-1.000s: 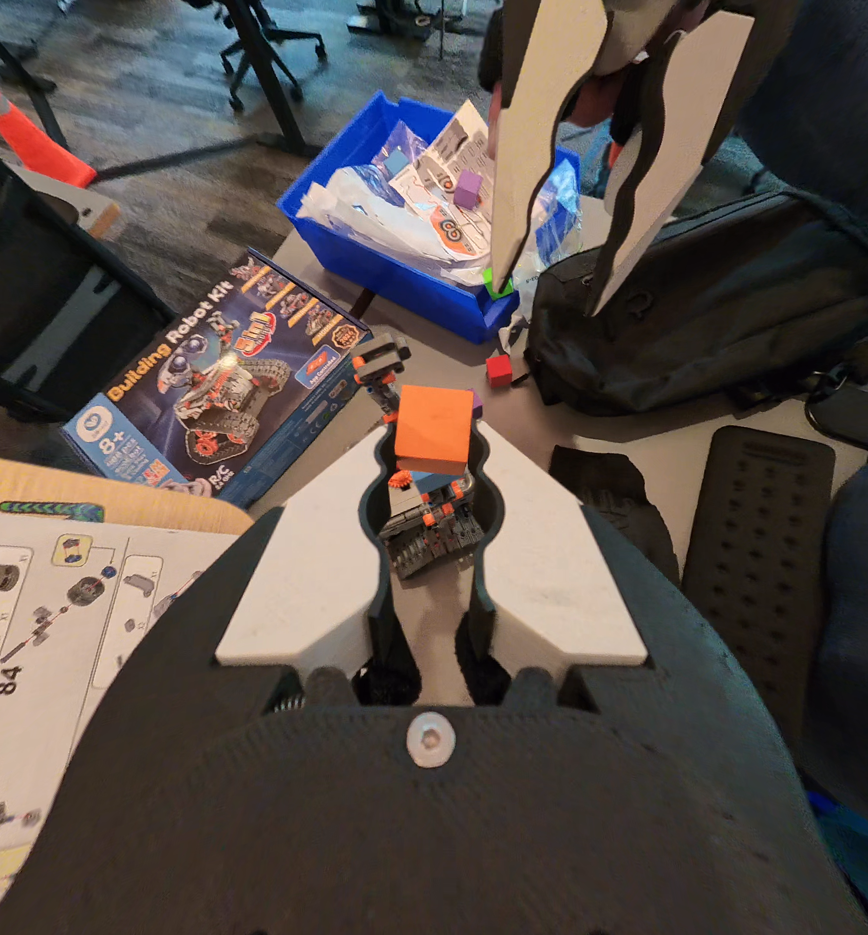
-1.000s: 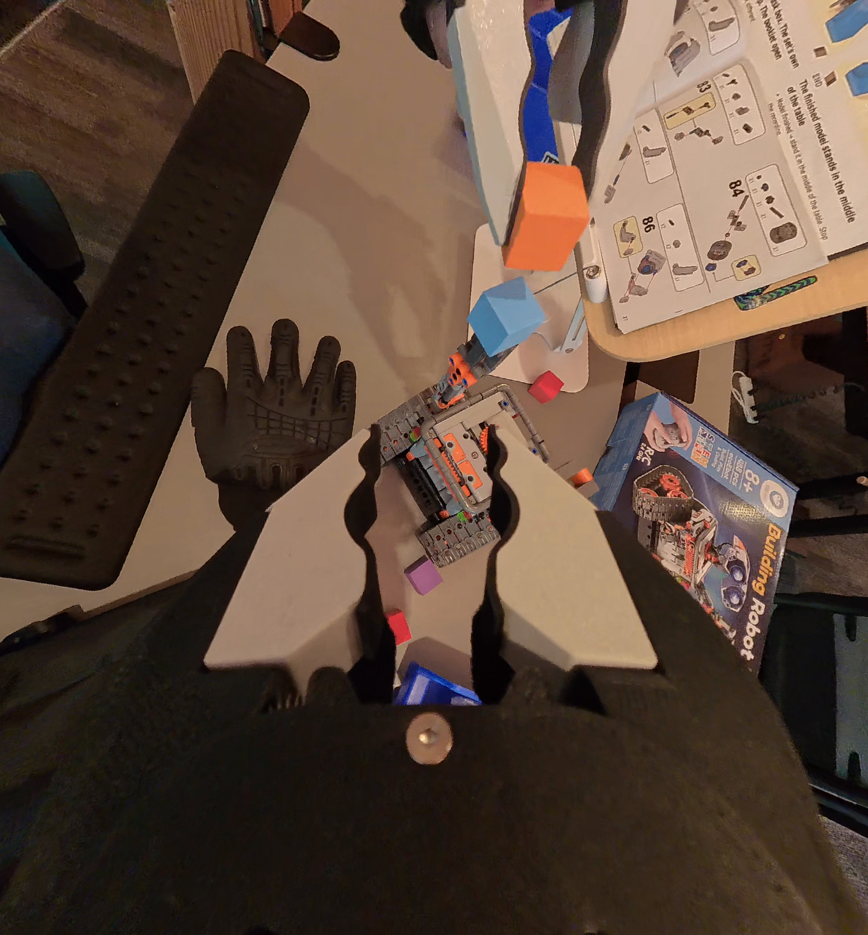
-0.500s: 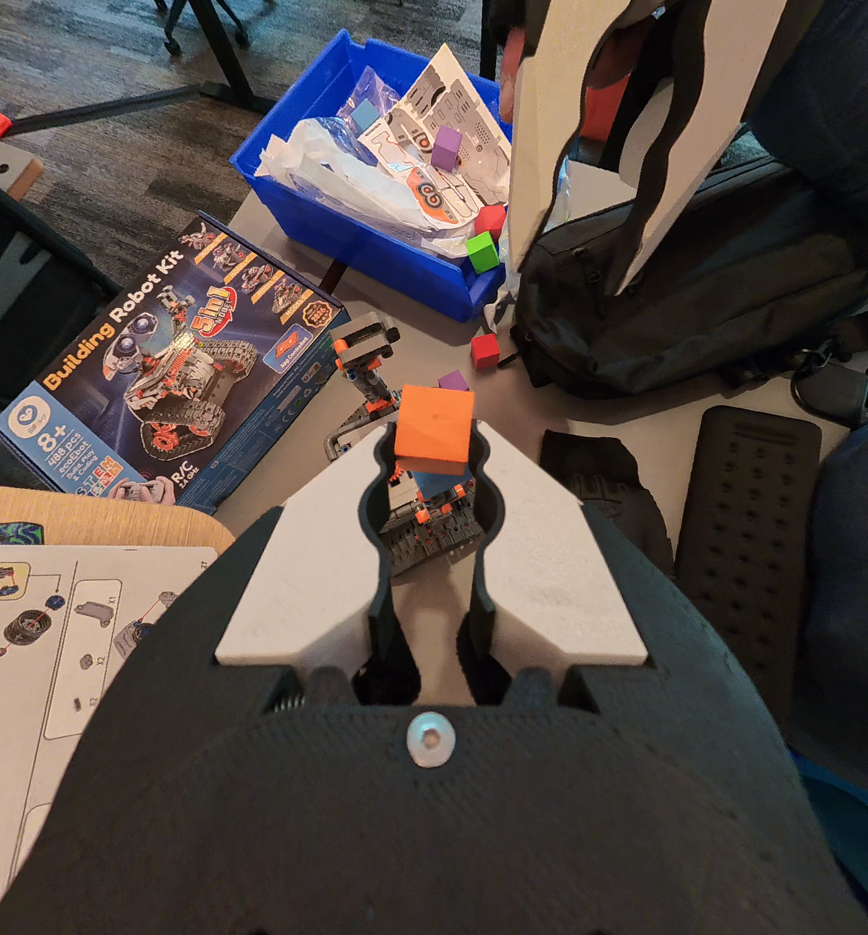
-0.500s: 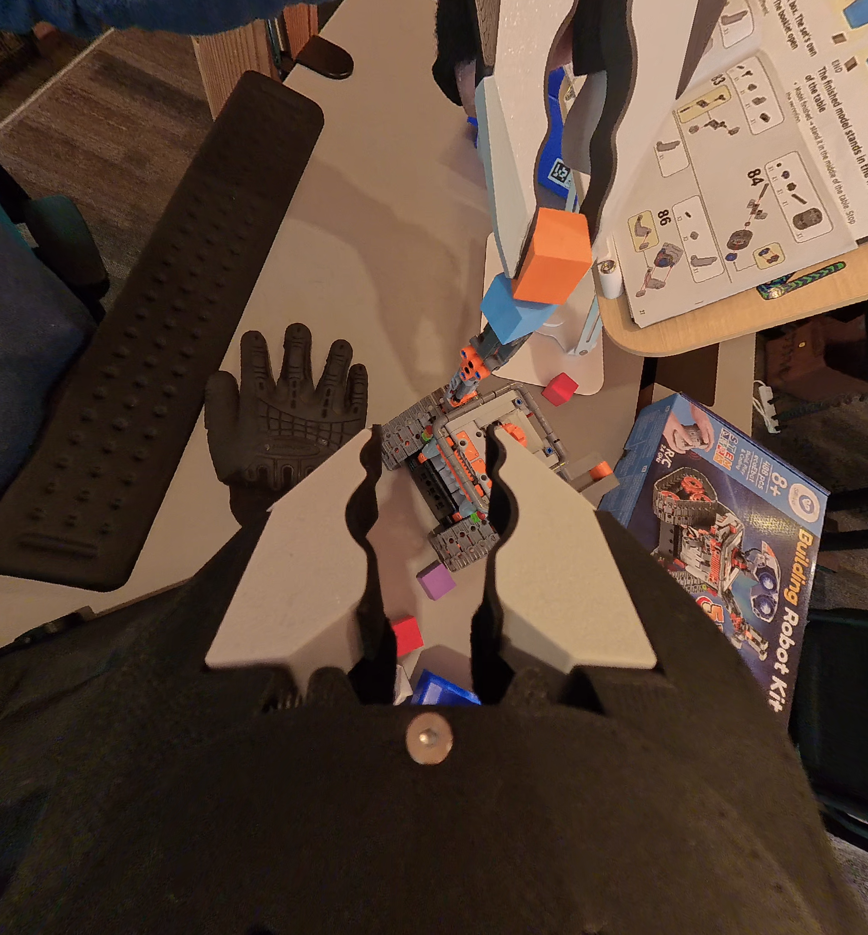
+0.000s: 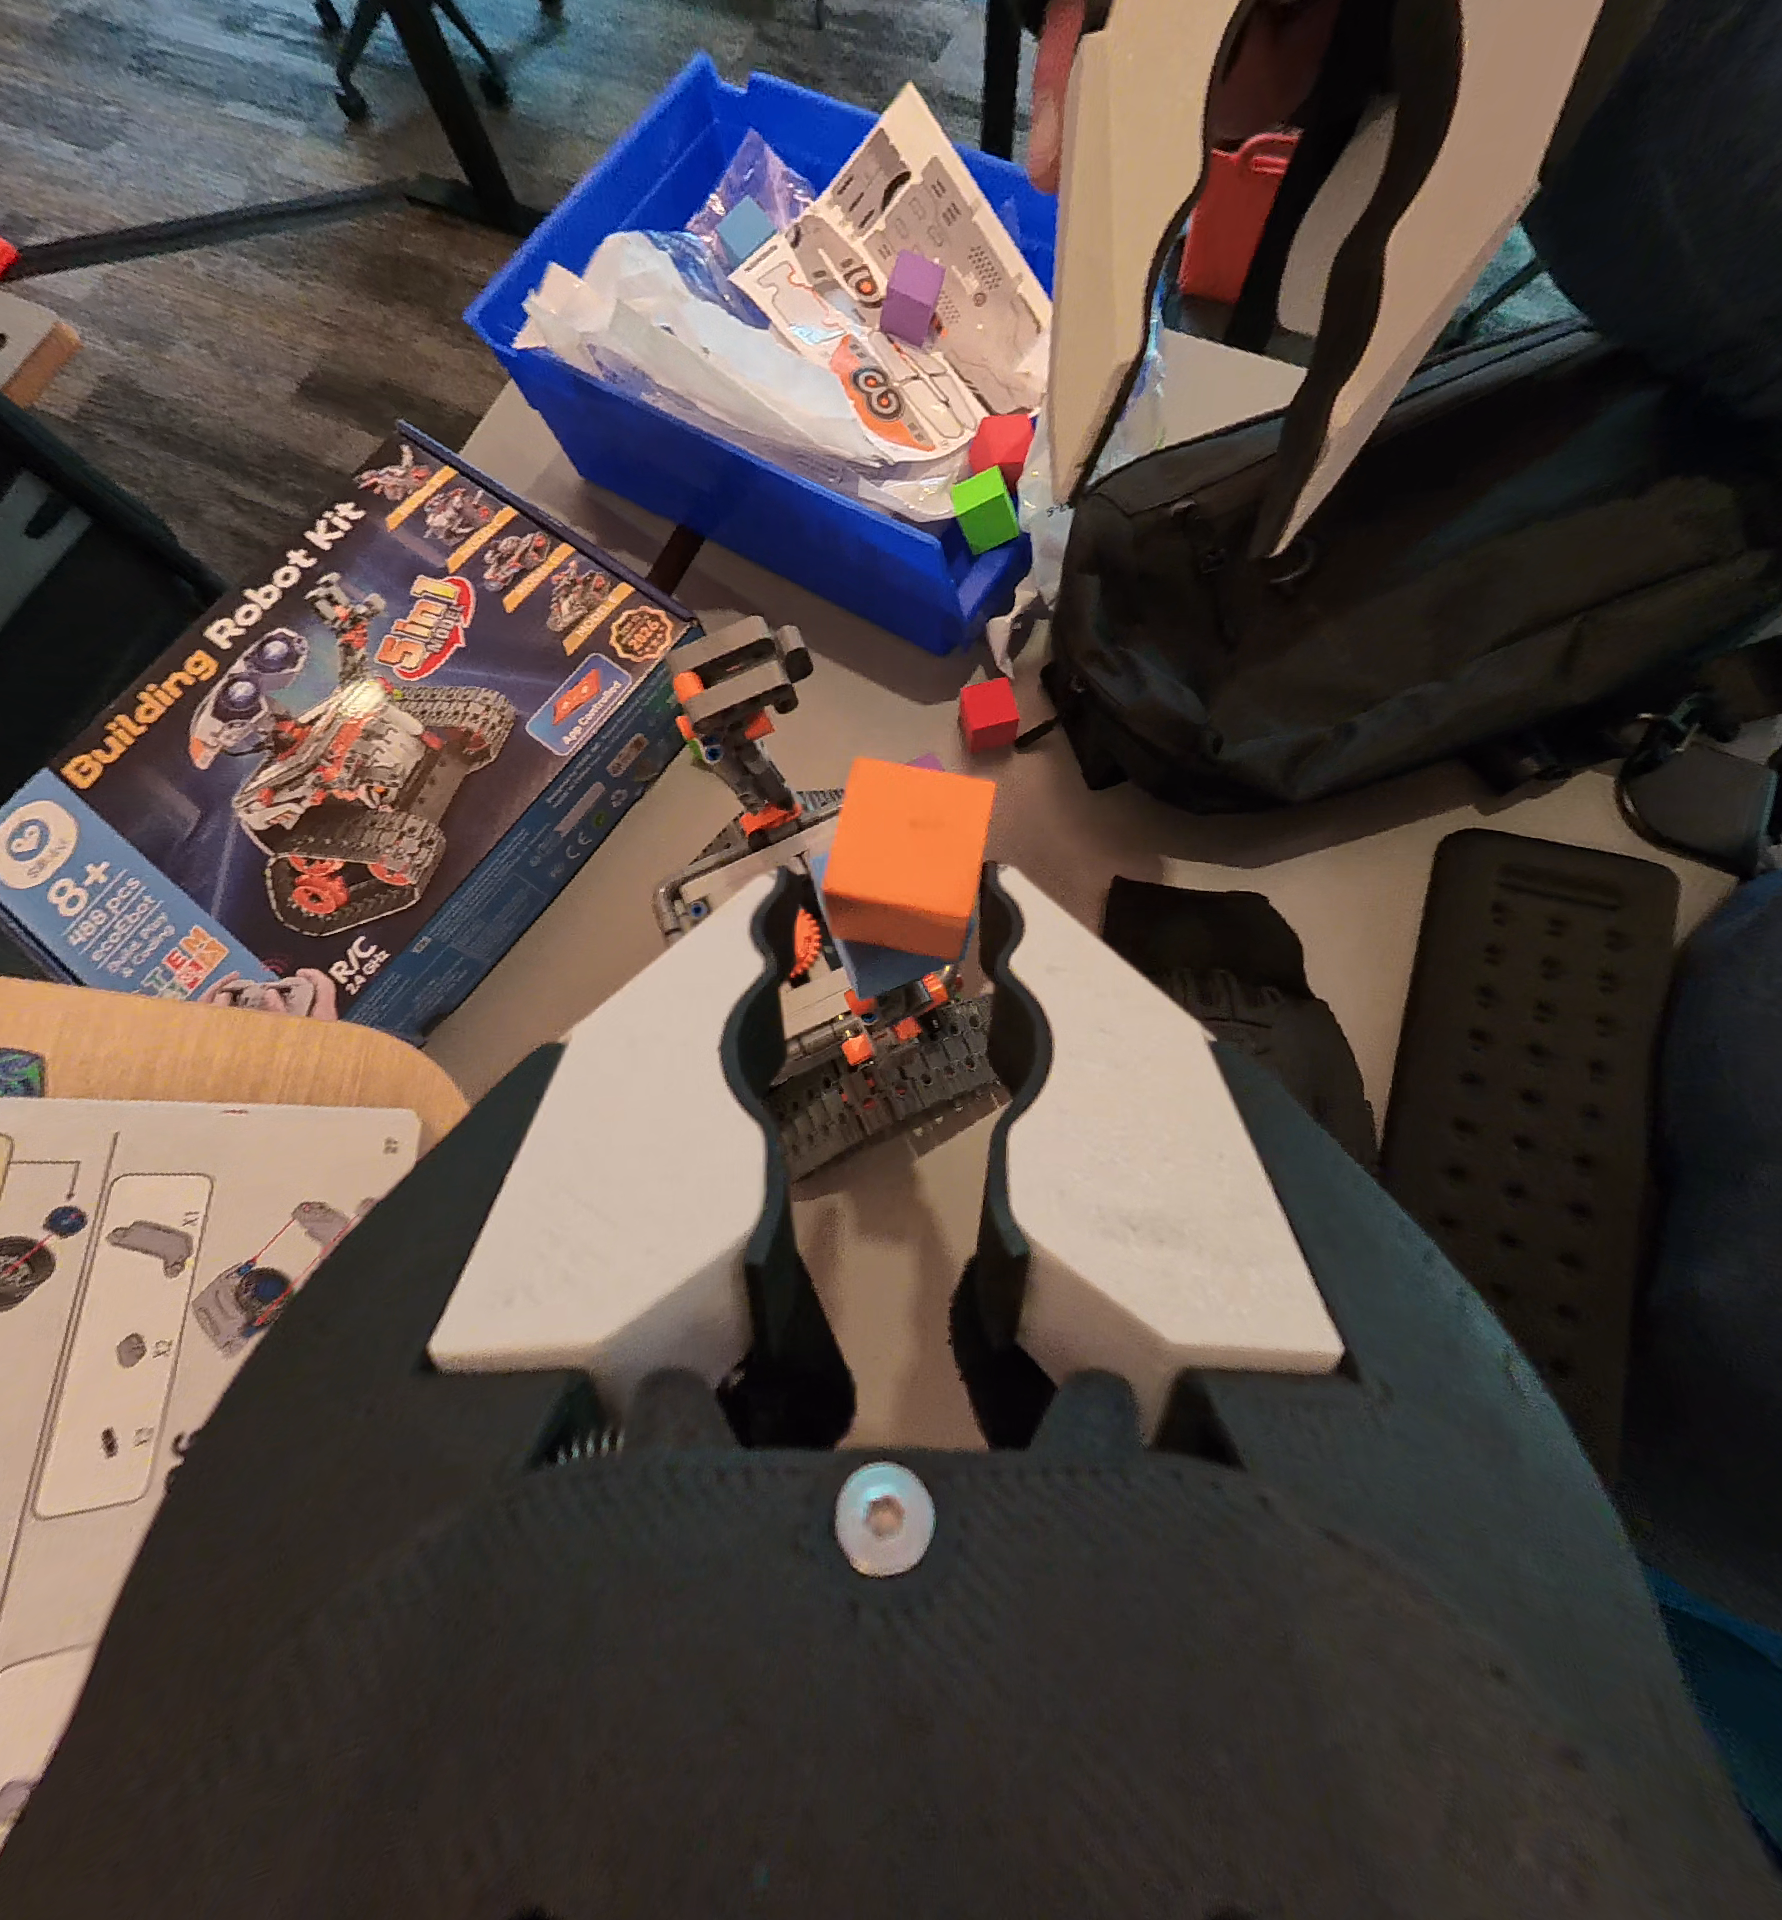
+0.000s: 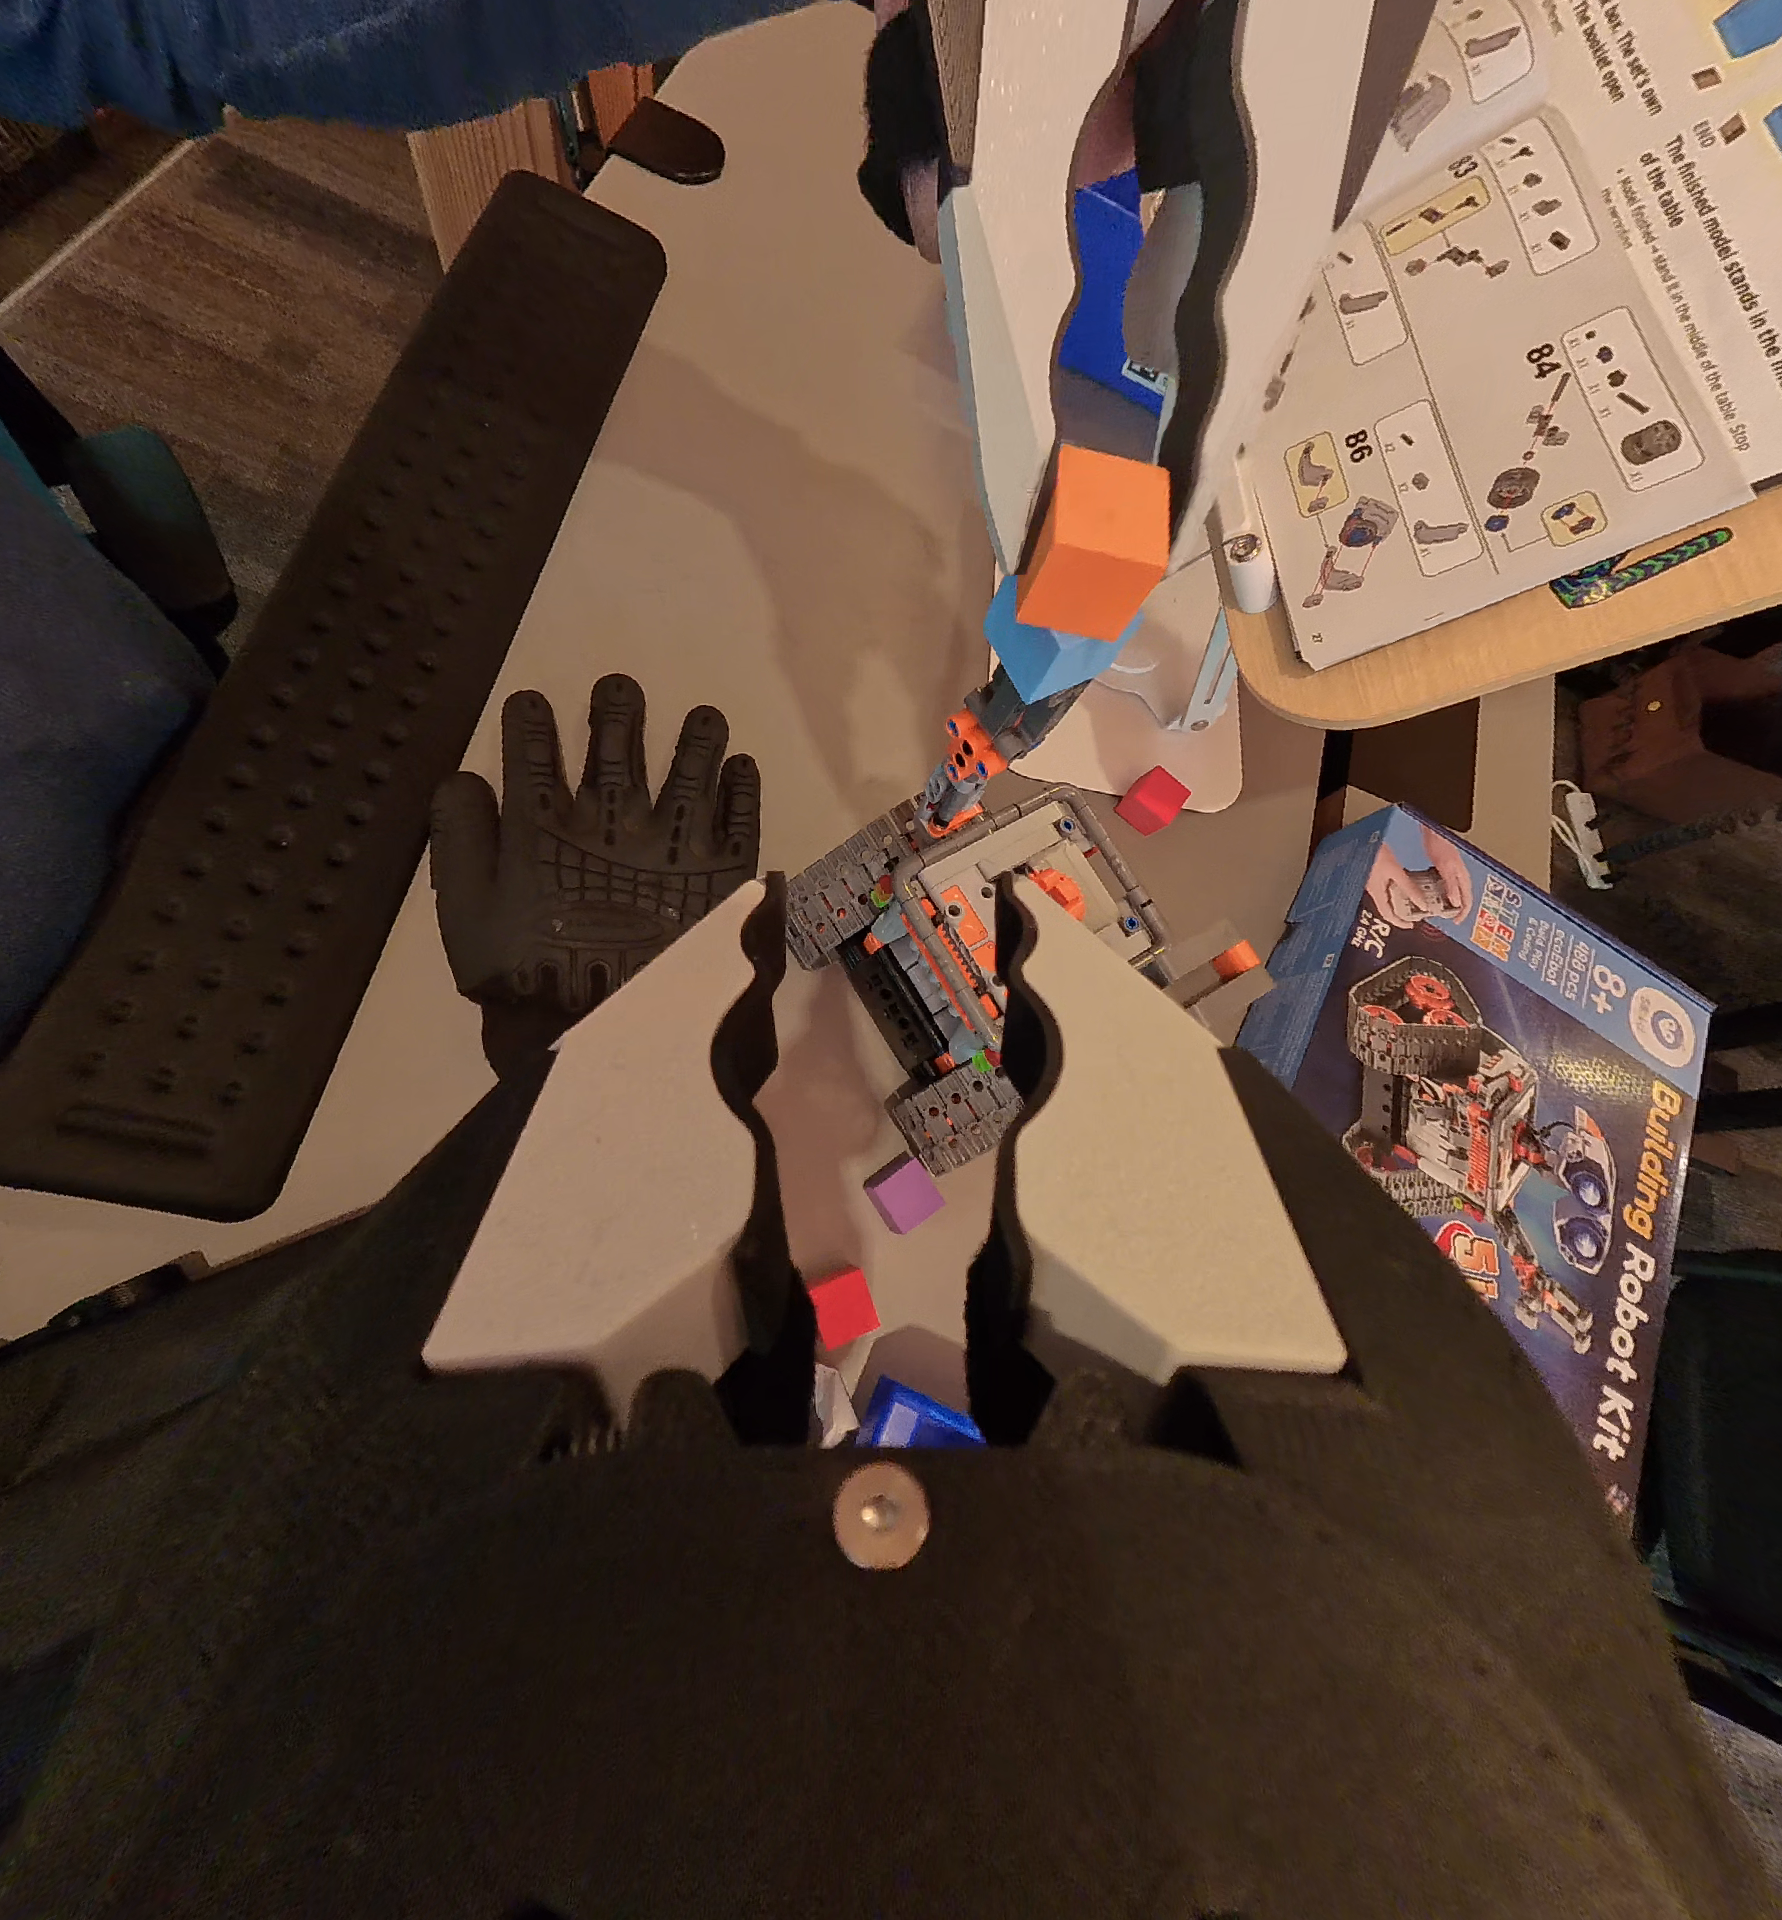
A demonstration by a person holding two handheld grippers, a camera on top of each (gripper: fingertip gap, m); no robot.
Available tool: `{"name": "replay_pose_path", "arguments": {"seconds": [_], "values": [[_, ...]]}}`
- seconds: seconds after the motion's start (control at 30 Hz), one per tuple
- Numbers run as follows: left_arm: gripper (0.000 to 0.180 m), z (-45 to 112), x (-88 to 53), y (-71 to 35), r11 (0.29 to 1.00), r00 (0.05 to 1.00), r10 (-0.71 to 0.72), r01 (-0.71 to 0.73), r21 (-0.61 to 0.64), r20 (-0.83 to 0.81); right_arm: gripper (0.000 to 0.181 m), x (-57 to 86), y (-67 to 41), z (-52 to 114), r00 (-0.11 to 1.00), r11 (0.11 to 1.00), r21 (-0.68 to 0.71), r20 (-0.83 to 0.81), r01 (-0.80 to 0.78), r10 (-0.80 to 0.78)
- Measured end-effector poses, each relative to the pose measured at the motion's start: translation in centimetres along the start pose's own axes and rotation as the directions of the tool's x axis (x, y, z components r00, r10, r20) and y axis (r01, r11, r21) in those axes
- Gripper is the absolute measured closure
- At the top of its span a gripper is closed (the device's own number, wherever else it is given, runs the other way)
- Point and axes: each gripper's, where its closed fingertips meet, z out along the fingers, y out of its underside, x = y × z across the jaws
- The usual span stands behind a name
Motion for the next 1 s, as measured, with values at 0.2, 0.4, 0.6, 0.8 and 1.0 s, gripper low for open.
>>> {"name": "replay_pose_path", "arguments": {"seconds": [0.2,0.4,0.6,0.8,1.0], "values": [[0.153,-0.1,-0.4,-0.1,0.999,1.000,-0.018,0.017,0.031,0.003,0.142,-0.2,-0.1,0.8,1.000,1.000,-0.007,0.014,0.004,-0.004],[0.153,-0.2,-0.4,0.0,0.999,1.000,-0.023,0.023,0.023,-0.009,0.142,-0.1,-0.2,1.0,1.000,1.000,0.003,0.021,0.001,-0.001],[0.144,0.4,-0.4,0.5,1.000,1.000,-0.028,0.028,0.000,-0.009,0.139,0.2,-0.4,1.2,1.000,1.000,0.012,0.016,-0.008,0.008],[0.140,0.0,-0.3,0.3,0.997,0.999,-0.051,0.051,0.053,-0.010,0.137,2.3,-2.8,2.3,0.993,0.986,0.123,-0.025,-0.114,0.118],[0.140,-0.3,0.2,0.5,0.988,0.997,-0.078,0.077,0.134,-0.002,0.129,4.4,-4.2,5.5,0.986,0.975,0.152,-0.013,-0.163,0.167]]}}
